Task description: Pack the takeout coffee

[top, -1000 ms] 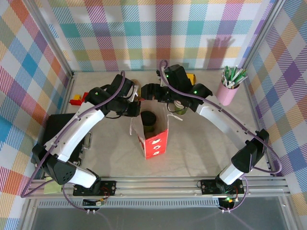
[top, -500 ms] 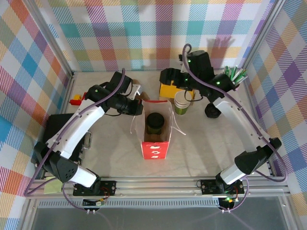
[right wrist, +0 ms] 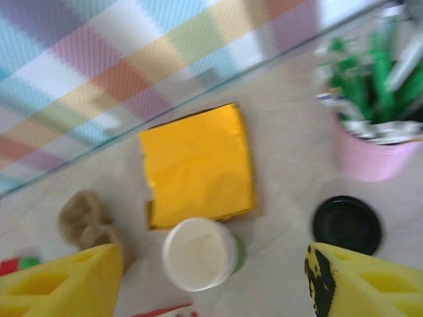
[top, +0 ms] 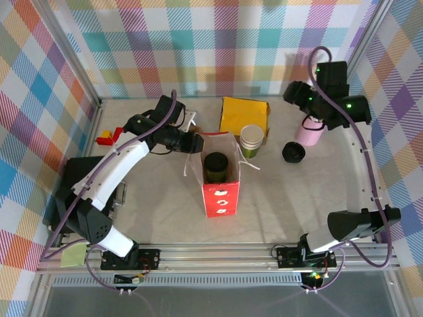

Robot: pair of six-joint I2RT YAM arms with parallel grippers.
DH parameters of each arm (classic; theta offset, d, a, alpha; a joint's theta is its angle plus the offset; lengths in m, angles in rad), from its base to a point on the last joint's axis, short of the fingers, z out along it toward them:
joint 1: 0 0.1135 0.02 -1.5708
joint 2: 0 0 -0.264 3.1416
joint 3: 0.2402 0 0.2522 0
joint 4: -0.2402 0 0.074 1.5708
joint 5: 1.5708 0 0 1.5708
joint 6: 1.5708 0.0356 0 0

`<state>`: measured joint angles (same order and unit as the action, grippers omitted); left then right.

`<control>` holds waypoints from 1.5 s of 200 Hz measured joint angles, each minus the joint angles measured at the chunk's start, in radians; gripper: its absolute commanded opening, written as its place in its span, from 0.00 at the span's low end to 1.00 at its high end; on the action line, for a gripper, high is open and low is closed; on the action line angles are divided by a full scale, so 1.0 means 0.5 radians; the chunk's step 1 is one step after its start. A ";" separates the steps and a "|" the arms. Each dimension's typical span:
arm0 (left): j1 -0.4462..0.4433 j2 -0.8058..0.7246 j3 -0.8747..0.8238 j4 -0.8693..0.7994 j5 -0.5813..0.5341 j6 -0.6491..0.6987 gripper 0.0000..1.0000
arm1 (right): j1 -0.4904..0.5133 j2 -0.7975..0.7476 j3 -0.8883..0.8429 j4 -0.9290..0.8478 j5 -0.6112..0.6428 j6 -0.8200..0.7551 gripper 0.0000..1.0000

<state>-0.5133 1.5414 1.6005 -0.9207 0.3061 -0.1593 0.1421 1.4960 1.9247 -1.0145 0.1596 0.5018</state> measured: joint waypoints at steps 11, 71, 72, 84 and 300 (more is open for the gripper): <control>0.002 0.009 0.021 0.002 -0.019 -0.011 0.54 | -0.077 0.005 0.000 -0.021 0.043 -0.014 0.71; 0.003 0.001 0.126 0.182 -0.346 -0.087 0.63 | -0.369 0.201 -0.037 0.166 0.128 -0.204 0.67; 0.003 0.000 0.126 0.182 -0.352 -0.089 0.63 | -0.372 0.204 -0.039 0.170 0.129 -0.207 0.67; 0.003 -0.027 0.117 0.225 -0.456 -0.131 0.62 | -0.428 0.273 -0.070 0.261 0.113 -0.254 0.65; 0.011 -0.518 -0.277 0.700 -0.382 -0.144 0.61 | -0.761 0.968 0.116 0.615 -0.679 -0.965 0.45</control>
<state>-0.5079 1.2823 1.4620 -0.5709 0.1150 -0.2314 -0.2386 1.9800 1.9827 -0.7071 -0.1799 0.0193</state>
